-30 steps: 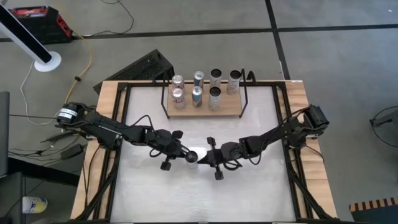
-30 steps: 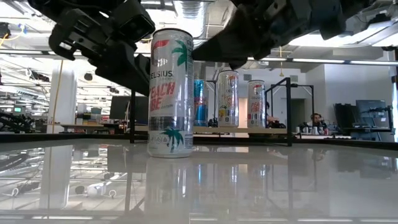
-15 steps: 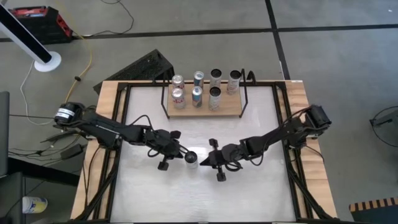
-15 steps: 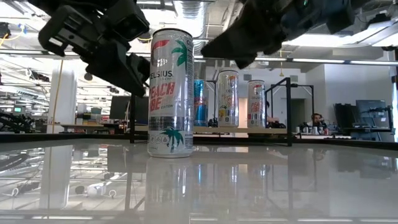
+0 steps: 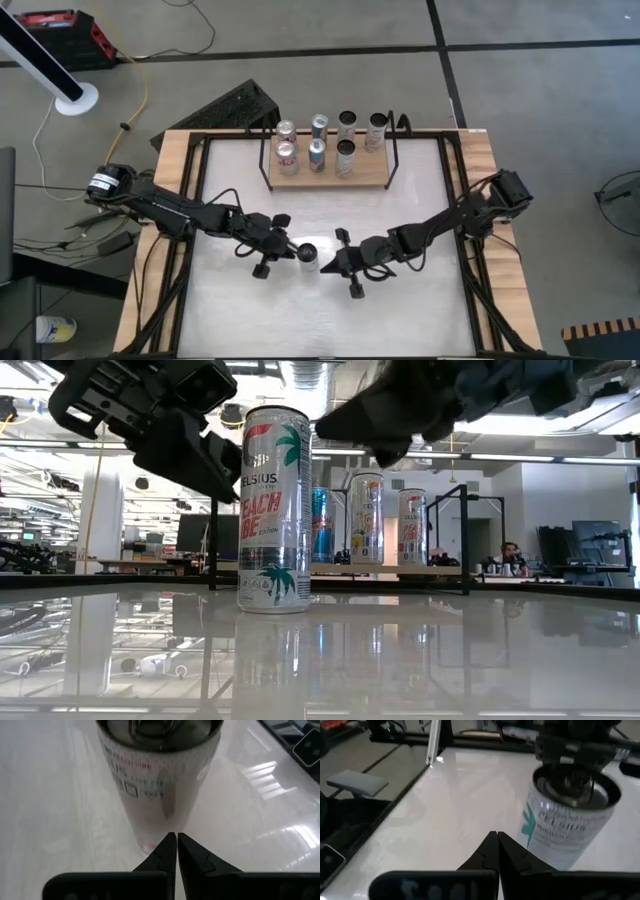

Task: Place canned beverage on shelf
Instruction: Put the white-pink soda can on the shelf aligned with the other white-pink soda can on the shelf

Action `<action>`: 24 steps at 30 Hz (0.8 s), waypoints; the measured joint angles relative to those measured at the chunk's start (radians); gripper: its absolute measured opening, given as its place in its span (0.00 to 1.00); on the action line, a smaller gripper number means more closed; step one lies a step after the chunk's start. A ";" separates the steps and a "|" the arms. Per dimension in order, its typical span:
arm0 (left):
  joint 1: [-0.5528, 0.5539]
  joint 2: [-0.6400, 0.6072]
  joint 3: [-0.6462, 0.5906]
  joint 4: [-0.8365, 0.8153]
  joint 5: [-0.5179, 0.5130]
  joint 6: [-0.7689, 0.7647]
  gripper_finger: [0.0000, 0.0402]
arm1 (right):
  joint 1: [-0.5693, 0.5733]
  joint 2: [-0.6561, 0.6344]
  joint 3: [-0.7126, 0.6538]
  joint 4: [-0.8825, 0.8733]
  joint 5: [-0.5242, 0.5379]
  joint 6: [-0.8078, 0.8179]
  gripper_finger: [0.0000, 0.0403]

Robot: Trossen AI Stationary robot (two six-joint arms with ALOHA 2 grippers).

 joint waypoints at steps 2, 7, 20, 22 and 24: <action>0.000 0.005 0.000 0.007 0.000 0.001 0.00 | -0.005 0.011 0.000 0.002 -0.001 0.000 0.05; 0.000 0.006 0.000 0.005 0.000 0.006 0.00 | -0.024 0.025 0.001 0.009 -0.003 0.004 0.05; 0.000 0.006 0.000 0.028 0.006 0.007 0.00 | -0.062 0.025 0.001 0.048 -0.005 -0.011 0.05; 0.000 0.006 0.000 0.028 0.007 0.007 0.00 | -0.066 0.025 0.001 0.040 -0.005 -0.012 0.05; 0.000 0.006 0.000 0.028 0.007 0.010 0.00 | -0.072 0.025 0.001 0.038 -0.005 -0.014 0.05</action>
